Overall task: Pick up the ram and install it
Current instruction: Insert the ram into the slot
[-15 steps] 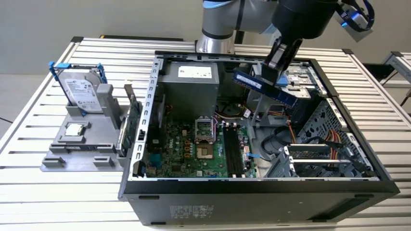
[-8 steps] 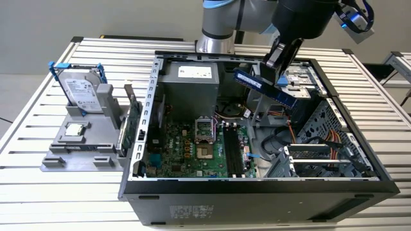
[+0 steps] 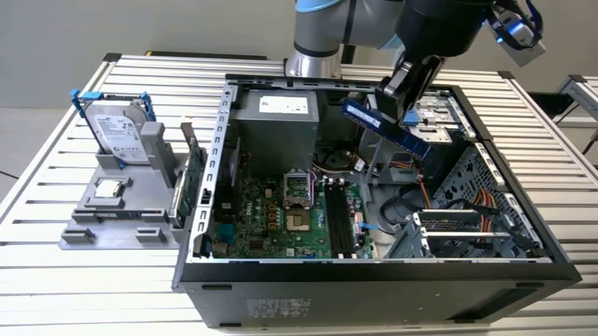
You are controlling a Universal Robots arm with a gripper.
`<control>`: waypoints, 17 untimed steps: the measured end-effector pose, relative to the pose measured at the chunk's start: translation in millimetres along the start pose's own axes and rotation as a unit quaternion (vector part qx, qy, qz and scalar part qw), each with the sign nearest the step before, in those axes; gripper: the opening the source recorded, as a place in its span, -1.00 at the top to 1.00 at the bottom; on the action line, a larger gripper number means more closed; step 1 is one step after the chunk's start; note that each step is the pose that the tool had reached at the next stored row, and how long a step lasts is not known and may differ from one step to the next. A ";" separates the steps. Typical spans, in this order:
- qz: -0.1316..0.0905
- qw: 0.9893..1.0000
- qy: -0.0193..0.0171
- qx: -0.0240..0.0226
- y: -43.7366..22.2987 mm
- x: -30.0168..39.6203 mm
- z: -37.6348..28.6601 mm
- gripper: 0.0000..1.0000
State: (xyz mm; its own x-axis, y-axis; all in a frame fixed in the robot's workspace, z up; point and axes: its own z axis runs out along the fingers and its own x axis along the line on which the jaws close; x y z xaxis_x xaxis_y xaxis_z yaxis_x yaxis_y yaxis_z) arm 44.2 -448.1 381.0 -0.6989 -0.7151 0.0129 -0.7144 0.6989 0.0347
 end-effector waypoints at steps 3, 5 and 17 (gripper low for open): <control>0.013 1.000 0.000 0.000 0.0 0.0 0.0 1.00; 0.022 1.000 -0.001 0.000 0.0 0.0 0.0 1.00; 0.074 0.997 -0.003 -0.001 -0.1 0.0 0.0 1.00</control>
State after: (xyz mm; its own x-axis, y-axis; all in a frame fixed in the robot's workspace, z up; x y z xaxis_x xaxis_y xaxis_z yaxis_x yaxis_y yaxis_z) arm 44.2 -448.1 381.0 -0.7974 -0.6033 0.0129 -0.6026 0.7973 0.0346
